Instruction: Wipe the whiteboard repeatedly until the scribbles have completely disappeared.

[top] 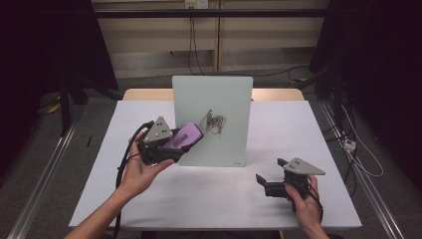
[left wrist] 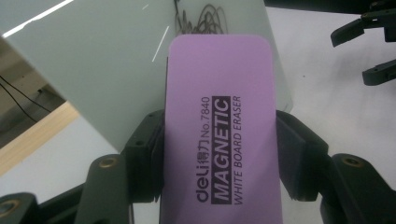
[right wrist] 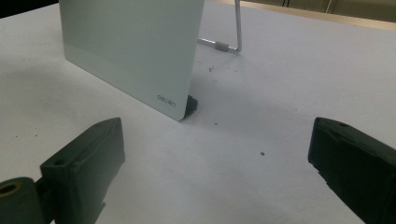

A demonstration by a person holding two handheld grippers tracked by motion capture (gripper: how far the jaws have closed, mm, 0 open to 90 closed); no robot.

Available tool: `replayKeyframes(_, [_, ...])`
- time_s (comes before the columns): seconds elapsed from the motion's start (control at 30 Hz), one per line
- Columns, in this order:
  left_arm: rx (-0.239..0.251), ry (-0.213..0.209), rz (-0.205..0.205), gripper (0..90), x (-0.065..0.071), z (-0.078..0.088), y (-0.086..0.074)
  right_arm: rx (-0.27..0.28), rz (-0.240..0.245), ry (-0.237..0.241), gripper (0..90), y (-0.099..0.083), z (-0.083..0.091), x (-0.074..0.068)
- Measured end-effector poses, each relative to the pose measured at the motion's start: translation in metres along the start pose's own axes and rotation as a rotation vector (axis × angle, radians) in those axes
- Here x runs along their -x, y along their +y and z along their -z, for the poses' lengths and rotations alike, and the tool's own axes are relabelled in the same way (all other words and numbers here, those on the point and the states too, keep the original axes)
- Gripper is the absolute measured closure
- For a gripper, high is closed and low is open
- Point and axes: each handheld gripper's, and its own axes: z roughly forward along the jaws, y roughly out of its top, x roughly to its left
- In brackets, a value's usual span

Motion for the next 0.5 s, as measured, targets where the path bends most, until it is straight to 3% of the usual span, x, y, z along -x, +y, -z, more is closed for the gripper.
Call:
replayKeyframes(0.2, [0.030, -0.010, -0.020, 41.1, 0.000, -0.009, 0.009, 0.001, -0.003, -0.002, 3.9, 0.000, 0.000, 0.000])
replayKeyframes(0.23, [0.042, -0.015, -0.009, 41.1, -0.001, -0.011, 0.011, 0.001, -0.003, -0.002, 3.9, 0.000, 0.000, 0.000])
replayKeyframes(0.5, [0.068, 0.000, -0.020, 41.1, -0.004, -0.020, 0.028, 0.002, -0.001, -0.001, 3.9, 0.000, 0.000, 0.000])
